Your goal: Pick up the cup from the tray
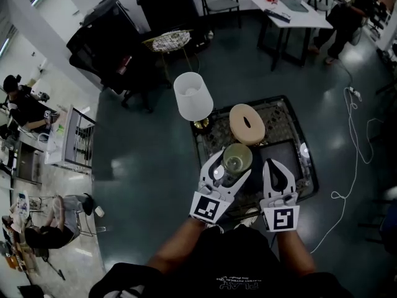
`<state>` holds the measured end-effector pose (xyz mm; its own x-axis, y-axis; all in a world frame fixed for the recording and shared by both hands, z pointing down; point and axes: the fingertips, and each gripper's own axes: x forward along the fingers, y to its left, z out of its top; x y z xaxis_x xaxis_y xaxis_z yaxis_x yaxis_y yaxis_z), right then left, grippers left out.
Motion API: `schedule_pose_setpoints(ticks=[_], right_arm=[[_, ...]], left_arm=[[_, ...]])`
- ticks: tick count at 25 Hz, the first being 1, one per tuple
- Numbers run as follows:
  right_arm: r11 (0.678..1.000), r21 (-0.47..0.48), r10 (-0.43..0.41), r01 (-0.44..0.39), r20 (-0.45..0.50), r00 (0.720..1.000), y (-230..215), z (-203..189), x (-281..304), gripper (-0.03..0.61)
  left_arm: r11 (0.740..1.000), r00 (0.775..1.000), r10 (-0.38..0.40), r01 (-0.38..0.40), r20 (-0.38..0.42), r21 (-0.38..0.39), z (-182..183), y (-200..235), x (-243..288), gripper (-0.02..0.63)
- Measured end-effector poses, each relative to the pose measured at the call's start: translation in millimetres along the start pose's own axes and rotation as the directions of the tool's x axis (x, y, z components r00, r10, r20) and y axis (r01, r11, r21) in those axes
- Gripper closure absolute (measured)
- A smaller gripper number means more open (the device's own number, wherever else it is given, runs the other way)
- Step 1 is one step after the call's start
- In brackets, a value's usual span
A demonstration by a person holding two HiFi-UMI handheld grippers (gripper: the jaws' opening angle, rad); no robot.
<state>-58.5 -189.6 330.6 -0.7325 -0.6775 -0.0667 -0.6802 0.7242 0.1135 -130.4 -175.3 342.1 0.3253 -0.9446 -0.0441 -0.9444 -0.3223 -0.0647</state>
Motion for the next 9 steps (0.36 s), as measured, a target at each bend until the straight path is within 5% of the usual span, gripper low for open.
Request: schedule_pose_setpoints(ticks=[9], right_arm=[[1.000,-0.010,-0.006,0.006,-0.011,1.000,11.3,1.1,6.2,0.571]], left_arm=[[1.000,1.000,-0.015,0.015,0.009,0.015,-0.8,7.1,-8.6,0.268]])
